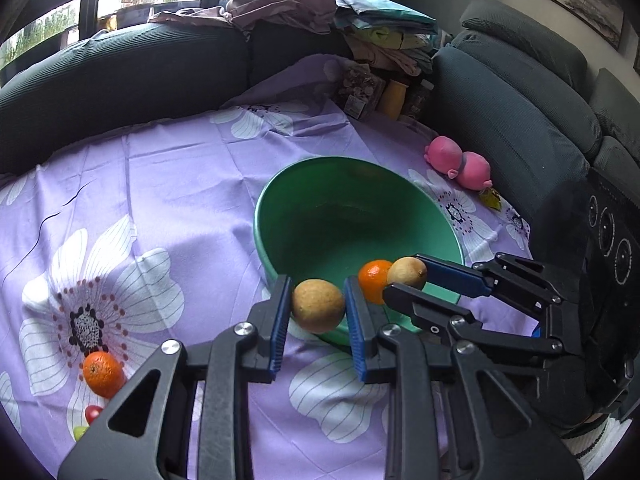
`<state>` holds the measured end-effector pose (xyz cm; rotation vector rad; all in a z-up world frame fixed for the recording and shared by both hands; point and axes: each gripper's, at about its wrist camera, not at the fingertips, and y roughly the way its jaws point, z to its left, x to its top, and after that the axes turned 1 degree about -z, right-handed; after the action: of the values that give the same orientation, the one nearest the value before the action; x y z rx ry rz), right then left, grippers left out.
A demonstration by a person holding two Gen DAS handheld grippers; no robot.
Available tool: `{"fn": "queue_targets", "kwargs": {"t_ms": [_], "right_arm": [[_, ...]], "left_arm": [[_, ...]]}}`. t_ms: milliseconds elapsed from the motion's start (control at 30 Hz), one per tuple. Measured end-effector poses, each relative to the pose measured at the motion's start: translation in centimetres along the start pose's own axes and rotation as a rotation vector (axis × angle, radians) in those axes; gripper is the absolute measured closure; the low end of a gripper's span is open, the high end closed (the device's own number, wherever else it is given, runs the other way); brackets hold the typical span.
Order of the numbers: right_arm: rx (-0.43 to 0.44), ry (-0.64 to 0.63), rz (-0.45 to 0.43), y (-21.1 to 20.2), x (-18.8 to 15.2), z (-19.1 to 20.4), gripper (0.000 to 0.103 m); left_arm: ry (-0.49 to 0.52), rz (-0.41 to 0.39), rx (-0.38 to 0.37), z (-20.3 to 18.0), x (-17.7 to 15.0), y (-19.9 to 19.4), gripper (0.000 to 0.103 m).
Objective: Organize fruits
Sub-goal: 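Carry the brown fruit with the right gripper into the green bowl and release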
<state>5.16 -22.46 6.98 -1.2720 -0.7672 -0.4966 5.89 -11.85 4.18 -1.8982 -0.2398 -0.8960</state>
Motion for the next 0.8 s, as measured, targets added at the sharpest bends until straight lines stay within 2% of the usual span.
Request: {"fn": "queue_targets", "kwargs": {"t_ms": [333,700,767,800], "right_arm": [[-0.042,0.024,0.016,0.9,-0.1,-2.0,0.074],[-0.059,0.037,0.042,1.5,-0.5,-2.6,0.074],[-0.067,0.039,0.049,1.5,-0.6,-2.7,0.074],[-0.071,0.041,0.050,1.5,-0.6,-2.7,0.074]], "left_arm": [[0.047,0.054,0.000,-1.3,1.0,3.7,0.076],[0.070,0.090,0.056,-1.4,0.8,5.2,0.077],[0.064,0.091,0.057,-1.3,0.8,5.3,0.074],[0.061,0.089,0.056,-1.2,0.8,5.2,0.069]]}}
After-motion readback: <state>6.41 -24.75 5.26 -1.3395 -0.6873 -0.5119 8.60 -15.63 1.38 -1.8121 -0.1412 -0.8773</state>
